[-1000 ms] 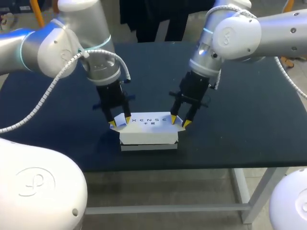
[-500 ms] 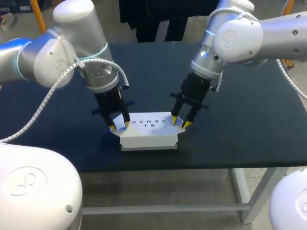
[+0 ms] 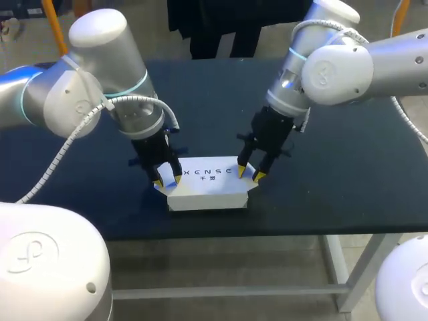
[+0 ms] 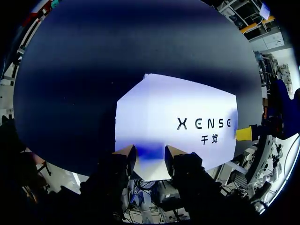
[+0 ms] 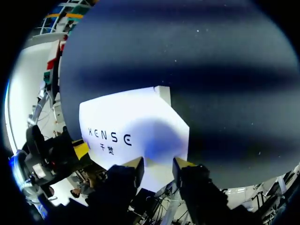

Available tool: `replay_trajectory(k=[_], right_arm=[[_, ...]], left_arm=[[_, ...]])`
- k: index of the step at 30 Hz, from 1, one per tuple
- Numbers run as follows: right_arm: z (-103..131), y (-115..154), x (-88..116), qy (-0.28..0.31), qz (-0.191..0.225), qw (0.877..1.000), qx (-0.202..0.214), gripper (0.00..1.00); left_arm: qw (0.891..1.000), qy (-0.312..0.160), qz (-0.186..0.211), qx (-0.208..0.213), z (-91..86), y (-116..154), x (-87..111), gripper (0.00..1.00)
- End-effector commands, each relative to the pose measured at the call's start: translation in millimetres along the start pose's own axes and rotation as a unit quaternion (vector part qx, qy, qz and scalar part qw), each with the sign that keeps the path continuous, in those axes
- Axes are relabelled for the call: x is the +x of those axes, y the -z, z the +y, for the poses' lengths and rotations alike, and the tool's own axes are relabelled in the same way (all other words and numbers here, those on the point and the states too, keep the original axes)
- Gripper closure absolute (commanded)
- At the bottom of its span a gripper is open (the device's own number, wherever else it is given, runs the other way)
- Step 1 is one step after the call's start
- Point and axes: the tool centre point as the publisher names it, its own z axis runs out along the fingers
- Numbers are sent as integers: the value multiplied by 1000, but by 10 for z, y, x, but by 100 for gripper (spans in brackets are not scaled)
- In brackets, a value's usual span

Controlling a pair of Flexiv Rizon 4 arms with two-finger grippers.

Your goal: Assemble the packaging by folding the flat box into shape, placing the metal phone stand inside, and closing the box properly

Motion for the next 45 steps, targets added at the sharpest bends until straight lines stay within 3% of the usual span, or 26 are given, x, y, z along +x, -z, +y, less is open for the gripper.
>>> replay_trajectory(k=[1, 19, 45], right_arm=[[-72, -24, -29, 6, 5, 1000, -21, 55], [-127, -93, -45, 22, -25, 995, -95, 53], [-43, -152, -127, 10, -4, 996, -92, 52]], left_arm=[[1000, -1, -2, 0, -5, -34, 10, 55], [1000, -12, -1, 13, 31, -113, 11, 54], [998, -28, 17, 47, 78, -239, -80, 54]])
